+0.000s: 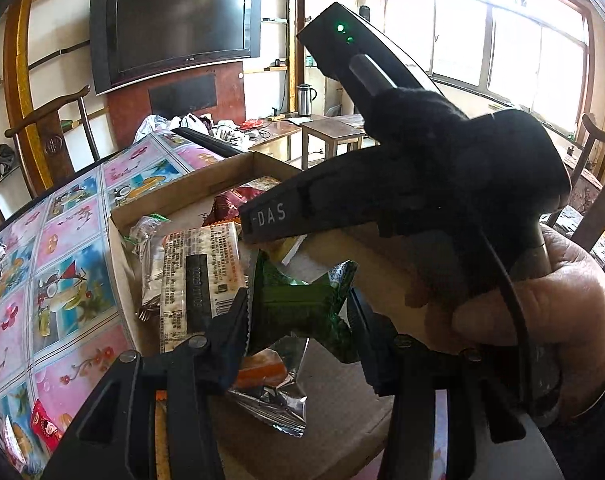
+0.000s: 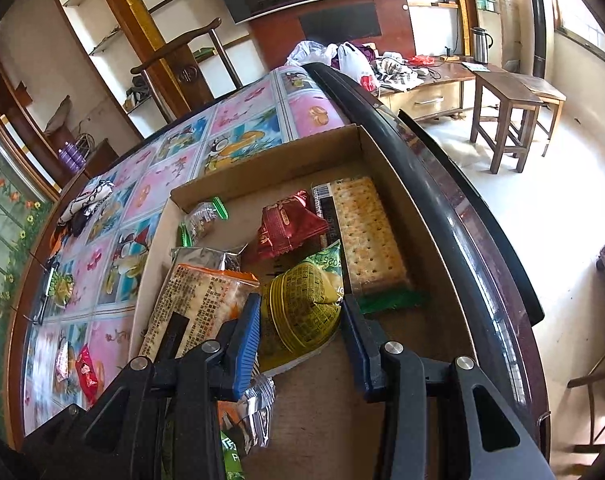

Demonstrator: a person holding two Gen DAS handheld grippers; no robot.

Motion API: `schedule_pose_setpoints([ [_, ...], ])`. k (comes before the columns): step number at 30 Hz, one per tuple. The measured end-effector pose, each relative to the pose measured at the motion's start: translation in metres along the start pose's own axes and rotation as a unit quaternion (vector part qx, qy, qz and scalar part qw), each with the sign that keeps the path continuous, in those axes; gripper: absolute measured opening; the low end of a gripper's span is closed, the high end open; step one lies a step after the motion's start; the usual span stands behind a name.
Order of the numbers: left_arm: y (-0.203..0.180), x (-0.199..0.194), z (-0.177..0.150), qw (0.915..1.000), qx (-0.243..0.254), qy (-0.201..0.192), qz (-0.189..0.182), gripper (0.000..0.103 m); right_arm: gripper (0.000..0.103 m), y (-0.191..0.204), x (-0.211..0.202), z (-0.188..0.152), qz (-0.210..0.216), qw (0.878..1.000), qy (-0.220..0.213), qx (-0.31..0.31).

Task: Organize snacks
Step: 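Lower the green bag and open the left gripper while the right gripper releases the gold packet, then withdraw both grippers from the box back over the snacks on the table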

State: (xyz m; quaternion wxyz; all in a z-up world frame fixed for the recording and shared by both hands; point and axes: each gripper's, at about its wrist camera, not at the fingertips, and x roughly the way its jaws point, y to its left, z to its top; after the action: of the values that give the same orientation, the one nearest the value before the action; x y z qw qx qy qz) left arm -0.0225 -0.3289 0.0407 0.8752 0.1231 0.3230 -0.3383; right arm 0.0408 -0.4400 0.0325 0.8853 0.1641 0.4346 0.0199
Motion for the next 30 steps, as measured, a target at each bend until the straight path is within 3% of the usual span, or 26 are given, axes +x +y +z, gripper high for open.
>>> schedule_pose_setpoints([
  [4,0.001,-0.001,0.001,1.0000,-0.003,0.000,0.001,0.048,0.046,0.001,-0.001,0.000,-0.001,1.000,-0.002,-0.002],
  [9,0.003,0.000,0.001,1.0000,-0.007,0.000,0.001,0.054,0.057,0.001,-0.002,0.000,-0.004,1.000,-0.005,-0.001],
  [16,0.005,-0.002,0.002,0.9999,-0.013,-0.005,0.000,0.063,0.057,-0.002,-0.007,0.002,-0.001,1.000,-0.019,0.010],
  [30,0.007,-0.011,0.004,0.9995,-0.019,-0.024,0.000,0.068,0.060,-0.002,-0.021,0.004,0.014,0.998,-0.057,0.021],
])
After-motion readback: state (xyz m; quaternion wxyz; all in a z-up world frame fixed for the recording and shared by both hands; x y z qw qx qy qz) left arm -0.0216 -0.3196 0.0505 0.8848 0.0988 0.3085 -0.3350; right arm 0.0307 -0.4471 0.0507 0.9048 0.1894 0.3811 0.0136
